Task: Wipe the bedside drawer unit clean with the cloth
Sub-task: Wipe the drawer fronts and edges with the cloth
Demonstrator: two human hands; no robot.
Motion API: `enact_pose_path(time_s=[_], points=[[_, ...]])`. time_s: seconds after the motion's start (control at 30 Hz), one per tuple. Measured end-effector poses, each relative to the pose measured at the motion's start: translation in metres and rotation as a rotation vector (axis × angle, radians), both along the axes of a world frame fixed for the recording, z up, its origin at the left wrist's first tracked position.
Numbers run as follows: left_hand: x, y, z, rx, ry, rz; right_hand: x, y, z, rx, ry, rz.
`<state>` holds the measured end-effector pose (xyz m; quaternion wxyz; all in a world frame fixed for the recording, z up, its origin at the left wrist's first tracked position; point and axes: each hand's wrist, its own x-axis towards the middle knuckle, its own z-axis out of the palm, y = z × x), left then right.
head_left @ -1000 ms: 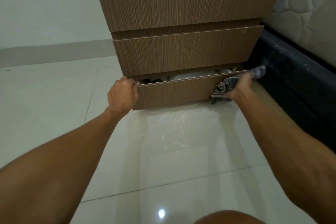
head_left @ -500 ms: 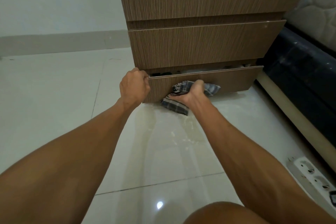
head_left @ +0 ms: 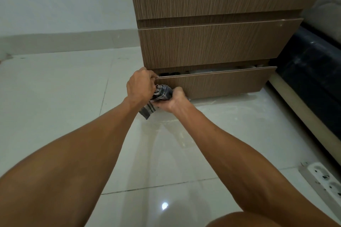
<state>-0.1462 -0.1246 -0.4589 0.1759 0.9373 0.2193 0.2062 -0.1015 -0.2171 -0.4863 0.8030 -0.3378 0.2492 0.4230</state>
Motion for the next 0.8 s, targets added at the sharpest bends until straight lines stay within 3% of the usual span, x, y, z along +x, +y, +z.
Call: enact_pose_path(time_s=[0.2, 0.37, 0.57, 0.8], points=[[0.004, -0.003, -0.003, -0.081, -0.027, 0.047, 0.048, -0.071, 0.006, -0.137, -0.156, -0.183], [0.009, -0.019, -0.007, -0.270, -0.148, 0.242, 0.074, -0.147, 0.003, -0.204, -0.341, -0.452], [0.017, -0.024, -0.006, -0.461, -0.206, 0.387, 0.092, -0.217, -0.008, -0.236, -0.337, -0.707], [0.026, -0.015, -0.007, -0.468, -0.195, 0.399, 0.118, -0.239, -0.026, -0.324, -0.333, -0.702]])
